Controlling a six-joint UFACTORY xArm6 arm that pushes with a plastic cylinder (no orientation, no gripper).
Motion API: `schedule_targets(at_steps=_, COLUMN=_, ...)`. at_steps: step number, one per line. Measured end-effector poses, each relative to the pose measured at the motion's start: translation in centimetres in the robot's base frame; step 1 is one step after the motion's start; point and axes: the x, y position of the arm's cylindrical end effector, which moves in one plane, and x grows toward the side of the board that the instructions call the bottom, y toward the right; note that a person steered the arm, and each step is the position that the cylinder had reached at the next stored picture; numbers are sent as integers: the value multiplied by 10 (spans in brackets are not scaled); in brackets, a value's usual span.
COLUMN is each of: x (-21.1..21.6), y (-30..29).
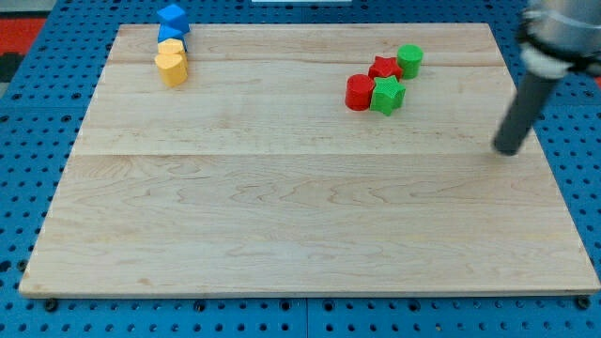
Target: Move the green circle to the top center
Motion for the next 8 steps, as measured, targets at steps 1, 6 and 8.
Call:
schedule_targets(at_steps=1, x=-34, y=56)
schedule_targets(at_steps=6, x=-112, y=54)
schedule_targets(at_steps=8, x=-185, y=10)
